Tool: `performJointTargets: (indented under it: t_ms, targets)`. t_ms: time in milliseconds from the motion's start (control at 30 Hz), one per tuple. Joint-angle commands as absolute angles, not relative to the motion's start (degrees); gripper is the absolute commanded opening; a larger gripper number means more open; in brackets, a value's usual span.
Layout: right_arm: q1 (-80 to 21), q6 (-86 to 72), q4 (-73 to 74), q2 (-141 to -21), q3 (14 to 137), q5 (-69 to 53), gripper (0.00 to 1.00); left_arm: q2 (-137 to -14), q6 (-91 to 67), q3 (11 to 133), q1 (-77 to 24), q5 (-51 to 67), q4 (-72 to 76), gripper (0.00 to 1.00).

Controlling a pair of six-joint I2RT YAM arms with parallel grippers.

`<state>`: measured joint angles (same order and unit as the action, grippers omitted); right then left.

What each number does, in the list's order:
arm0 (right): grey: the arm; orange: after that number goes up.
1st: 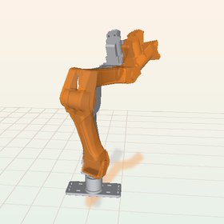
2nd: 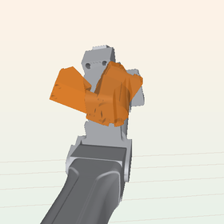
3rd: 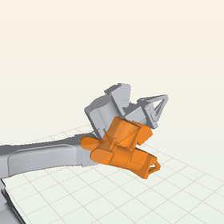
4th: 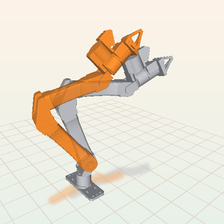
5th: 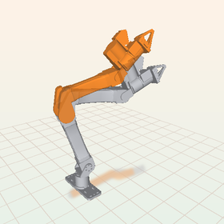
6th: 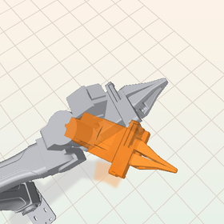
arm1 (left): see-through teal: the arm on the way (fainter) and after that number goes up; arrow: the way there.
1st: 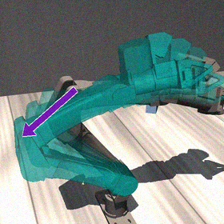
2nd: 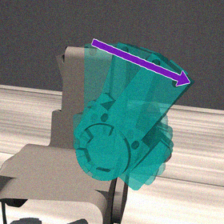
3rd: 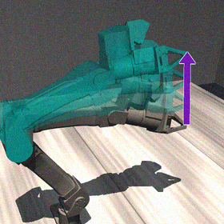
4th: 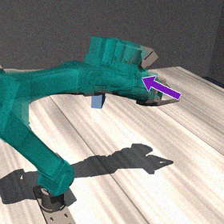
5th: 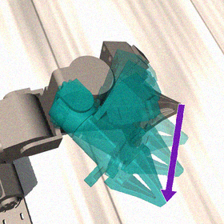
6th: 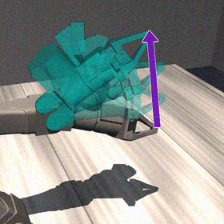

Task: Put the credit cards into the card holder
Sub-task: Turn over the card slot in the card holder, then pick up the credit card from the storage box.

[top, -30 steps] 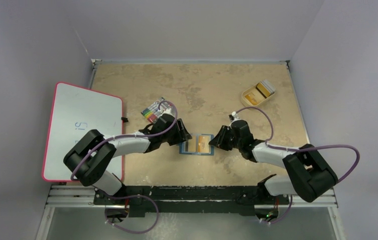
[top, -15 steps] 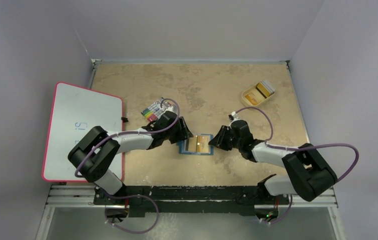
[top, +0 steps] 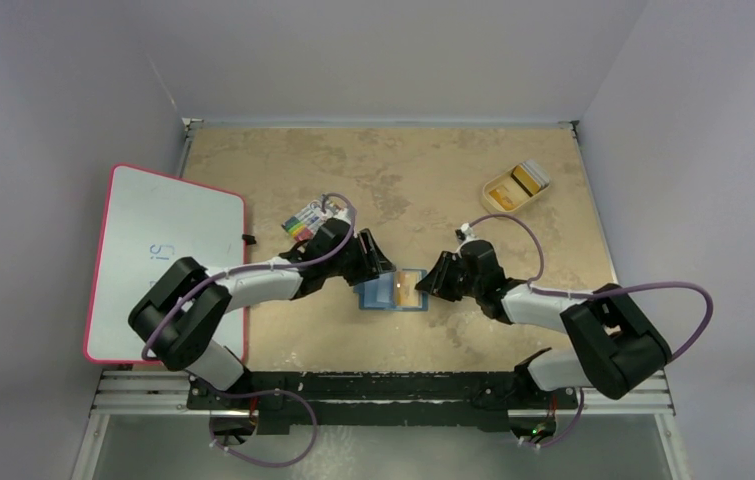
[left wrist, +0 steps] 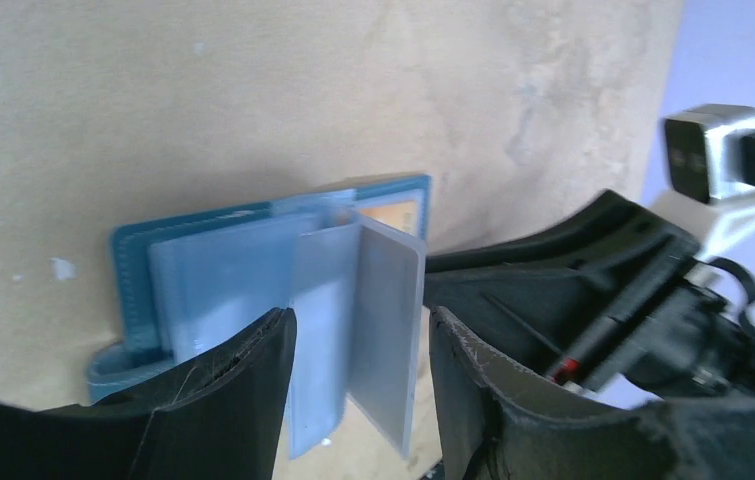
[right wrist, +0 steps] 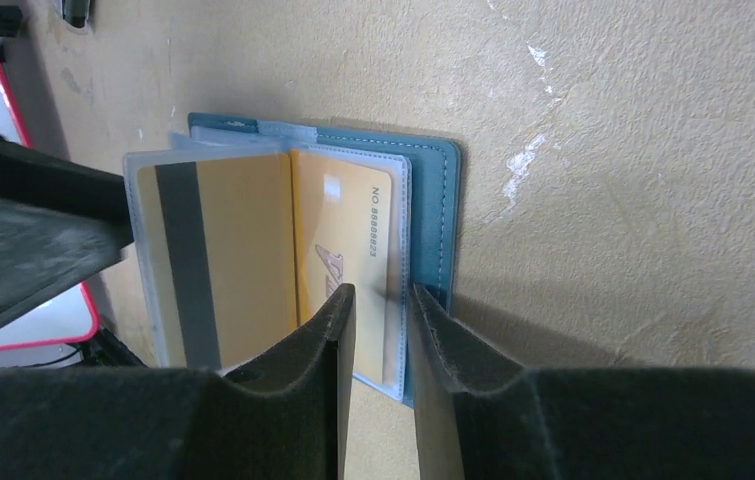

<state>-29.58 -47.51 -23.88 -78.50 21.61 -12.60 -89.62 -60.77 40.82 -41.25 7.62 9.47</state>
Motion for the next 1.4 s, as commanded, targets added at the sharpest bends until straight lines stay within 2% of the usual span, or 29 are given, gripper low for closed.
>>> performJointTargets:
  t_ms: [0, 267, 500, 700, 933, 1133, 1200, 1267, 1367]
  targets:
    - [-29.9, -46.7, -24.4, -77.7, 22.6, -12.2, 0.28, -85.1, -63.0, 41.8, -41.2, 11.2, 14.6, 0.51]
    - [-29.9, -43.2, -15.6, -71.9, 25.8, -6.7, 0.31, -86.9, -62.3, 41.5, -41.5, 10.4, 15.0, 0.51]
    - [-29.9, -42.6, -8.8, -65.6, 28.7, -3.2, 0.35, -86.5, -59.0, 42.5, -41.5, 5.9, 9.0, 0.45]
    - [-29.8, -40.5, -8.4, -68.2, 33.2, -2.7, 0.38, -85.0, -55.5, 43.5, -41.5, 0.1, 2.5, 0.31]
    - [-26.2, -30.2, -4.2, -72.9, 45.3, 3.5, 0.48, -82.0, -52.9, 44.3, -41.5, -6.6, -4.9, 0.28]
    - [-17.4, -14.2, -1.3, -79.3, 58.3, 6.9, 0.56, -75.6, -50.8, 44.2, -41.5, -5.2, -4.2, 0.38]
    - [-15.1, -9.3, 0.1, -82.7, 62.6, 11.0, 0.58, -73.4, -49.6, 44.6, -41.4, -4.7, -5.2, 0.43]
    - [-12.5, -4.8, 2.4, -86.5, 67.2, 13.7, 0.59, -71.2, -48.1, 45.3, -41.4, -4.6, -6.8, 0.53]
    - [-10.2, 0.5, 4.4, -91.9, 72.3, 22.6, 0.59, -68.4, -45.8, 46.8, -41.5, -4.9, -10.4, 0.58]
